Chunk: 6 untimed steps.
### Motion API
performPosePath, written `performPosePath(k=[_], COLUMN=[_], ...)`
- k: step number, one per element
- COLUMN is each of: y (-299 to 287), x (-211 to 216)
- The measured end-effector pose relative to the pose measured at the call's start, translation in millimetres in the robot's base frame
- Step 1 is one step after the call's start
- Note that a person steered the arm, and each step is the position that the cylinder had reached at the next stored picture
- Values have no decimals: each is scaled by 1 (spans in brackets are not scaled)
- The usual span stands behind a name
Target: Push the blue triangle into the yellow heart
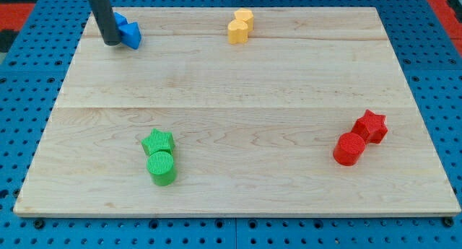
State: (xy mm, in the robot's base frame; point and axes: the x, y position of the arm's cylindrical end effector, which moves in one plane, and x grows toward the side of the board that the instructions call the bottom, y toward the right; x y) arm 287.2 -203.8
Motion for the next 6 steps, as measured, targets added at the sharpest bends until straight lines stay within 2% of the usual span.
performPosePath(k=[1,3,4,5,6], y=[31,-3,1,63,159], x=[-3,-10,-32,-31,-29])
